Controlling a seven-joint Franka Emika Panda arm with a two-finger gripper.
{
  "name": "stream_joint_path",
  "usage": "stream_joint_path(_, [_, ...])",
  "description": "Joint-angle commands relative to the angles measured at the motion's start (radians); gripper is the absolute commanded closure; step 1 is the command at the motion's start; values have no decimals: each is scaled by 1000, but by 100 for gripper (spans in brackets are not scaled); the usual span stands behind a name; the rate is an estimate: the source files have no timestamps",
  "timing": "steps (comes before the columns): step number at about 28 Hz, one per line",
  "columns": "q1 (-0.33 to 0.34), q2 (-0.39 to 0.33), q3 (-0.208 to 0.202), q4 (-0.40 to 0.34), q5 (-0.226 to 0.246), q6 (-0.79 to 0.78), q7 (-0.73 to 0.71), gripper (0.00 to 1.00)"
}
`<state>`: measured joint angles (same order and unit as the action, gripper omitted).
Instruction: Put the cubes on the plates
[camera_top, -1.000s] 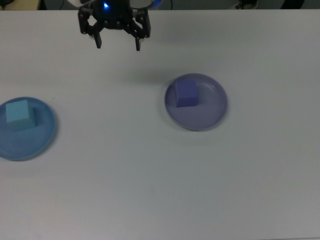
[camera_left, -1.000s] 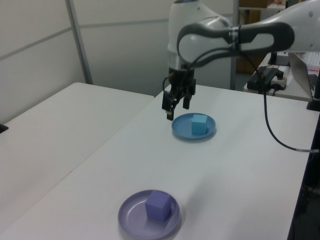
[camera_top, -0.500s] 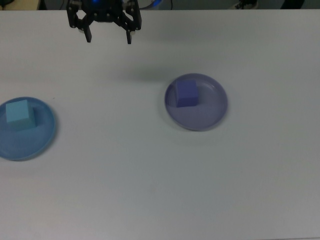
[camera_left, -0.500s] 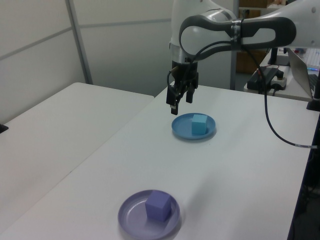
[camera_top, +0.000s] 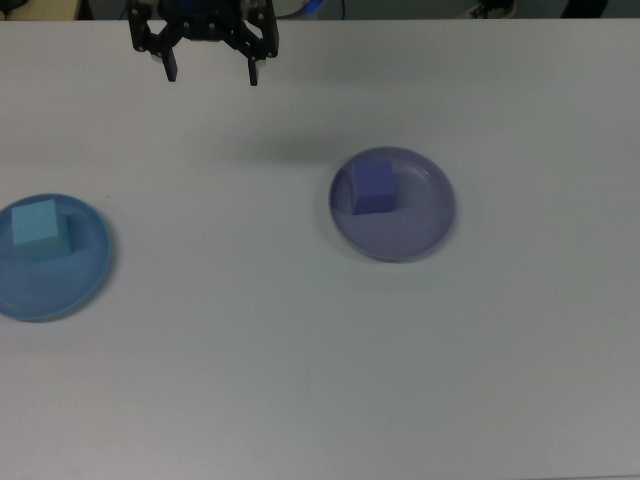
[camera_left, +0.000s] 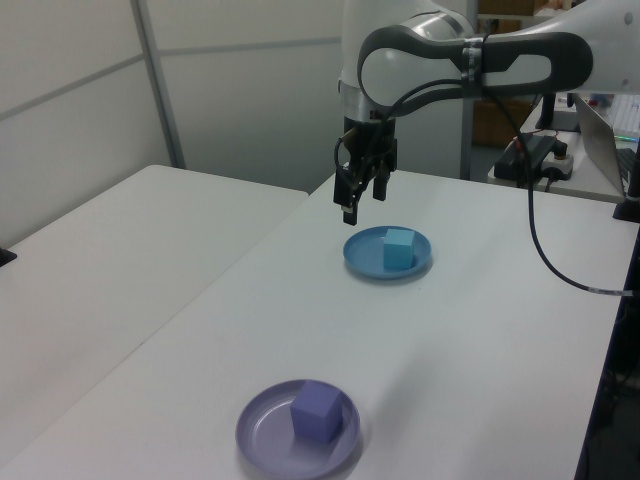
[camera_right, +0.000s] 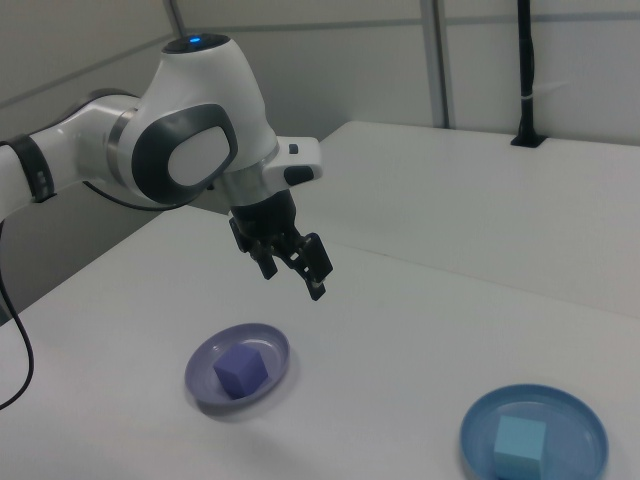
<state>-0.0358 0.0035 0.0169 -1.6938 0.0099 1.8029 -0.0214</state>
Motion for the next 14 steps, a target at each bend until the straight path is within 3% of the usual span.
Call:
stream_joint_path(1, [5,7,-2,20,-19,-31,12,0])
stream_joint_path(14, [2,20,-3,34,-19,-30,15,0])
